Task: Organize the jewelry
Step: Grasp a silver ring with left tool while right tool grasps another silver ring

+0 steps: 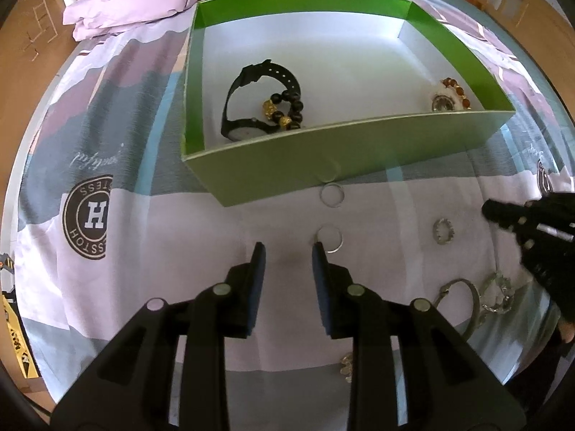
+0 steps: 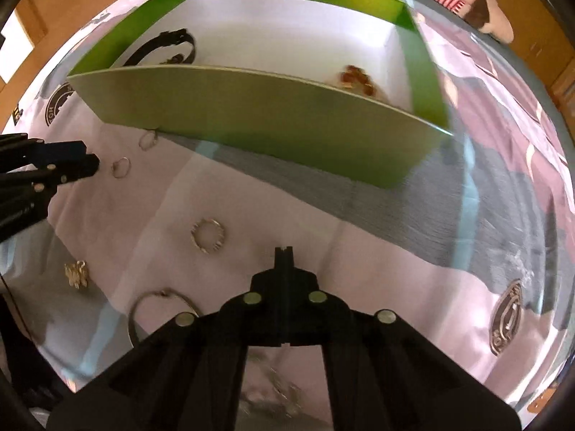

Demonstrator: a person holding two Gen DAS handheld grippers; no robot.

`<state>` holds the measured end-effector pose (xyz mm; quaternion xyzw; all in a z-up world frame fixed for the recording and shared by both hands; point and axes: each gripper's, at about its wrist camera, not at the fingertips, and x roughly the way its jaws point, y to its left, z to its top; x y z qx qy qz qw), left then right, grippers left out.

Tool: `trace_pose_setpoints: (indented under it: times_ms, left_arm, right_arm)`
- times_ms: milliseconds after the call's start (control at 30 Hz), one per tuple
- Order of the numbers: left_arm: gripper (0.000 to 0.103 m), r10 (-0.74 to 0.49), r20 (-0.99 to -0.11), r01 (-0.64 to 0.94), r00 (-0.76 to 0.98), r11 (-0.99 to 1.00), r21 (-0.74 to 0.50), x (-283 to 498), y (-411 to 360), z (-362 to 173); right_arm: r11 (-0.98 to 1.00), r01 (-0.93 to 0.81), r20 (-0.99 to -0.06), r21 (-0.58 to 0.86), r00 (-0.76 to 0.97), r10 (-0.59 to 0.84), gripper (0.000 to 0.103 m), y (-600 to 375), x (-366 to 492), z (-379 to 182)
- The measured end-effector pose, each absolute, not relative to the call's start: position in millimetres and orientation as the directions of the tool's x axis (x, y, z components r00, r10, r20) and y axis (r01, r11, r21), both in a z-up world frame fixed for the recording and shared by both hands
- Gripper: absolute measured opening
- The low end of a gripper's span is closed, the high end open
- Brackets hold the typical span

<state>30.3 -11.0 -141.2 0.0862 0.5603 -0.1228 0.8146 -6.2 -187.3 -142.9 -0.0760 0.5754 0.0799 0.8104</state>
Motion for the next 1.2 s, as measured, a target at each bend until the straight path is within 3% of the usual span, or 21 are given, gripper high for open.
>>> trace_pose_setpoints:
  times_ms: [67,133,233,300,367,467,600,867,967,1033,1200]
  left_arm:
    - [0.034,-0.104,-0.928,0.303,0.358,0.953,0.010,31,-16,-141]
    - [0.045,-0.107,-0.921,0.312,0.376,0.950,0.017,31,-22,-142]
    - [0.046,-0.101,-0.918,0.326,0.383,0.945,0.032,32,-28,-146]
    - [0.046,-0.080,-0.922,0.332,0.378,0.942,0.054,33,-32,-152]
    - [0.046,-0.072,-0.926,0.338,0.370,0.939,0.062,33,-34,-158]
    - [0.044,-0.074,-0.926,0.347,0.370,0.936,0.063,33,-37,-161]
    - [0.025,-0.112,-0.927,0.375,0.358,0.926,0.033,29,-38,-160]
    - [0.024,-0.114,-0.931,0.395,0.346,0.918,0.034,21,-41,-160]
    - [0.021,-0.117,-0.932,0.393,0.344,0.919,0.030,22,-39,-160]
    - [0.019,-0.119,-0.932,0.392,0.343,0.920,0.027,21,-37,-159]
    - [0.019,-0.131,-0.928,0.389,0.350,0.921,0.017,23,-32,-156]
  right_arm:
    - [0.980,-0.199,-0.940,-0.017,0.338,0.052,0.000,-194,-5,-136]
    - [0.985,-0.172,-0.931,0.020,0.357,0.081,0.000,-204,-4,-128]
    - [0.986,-0.157,-0.928,0.056,0.355,0.109,0.006,-207,2,-129]
    - [0.985,-0.163,-0.930,0.051,0.353,0.106,0.020,-204,3,-133]
    - [0.984,-0.174,-0.928,0.045,0.356,0.105,0.021,-196,3,-135]
    - [0.979,-0.200,-0.926,0.049,0.358,0.119,0.021,-189,-3,-135]
    - [0.966,-0.254,-0.908,0.054,0.391,0.153,0.021,-176,1,-134]
    - [0.940,-0.342,-0.904,0.011,0.397,0.155,0.024,-153,-1,-148]
    - [0.939,-0.343,-0.908,0.008,0.391,0.151,0.022,-154,-2,-148]
    - [0.937,-0.348,-0.910,0.023,0.381,0.164,0.005,-153,-3,-148]
    - [0.942,-0.334,-0.909,0.016,0.388,0.153,0.003,-155,-3,-144]
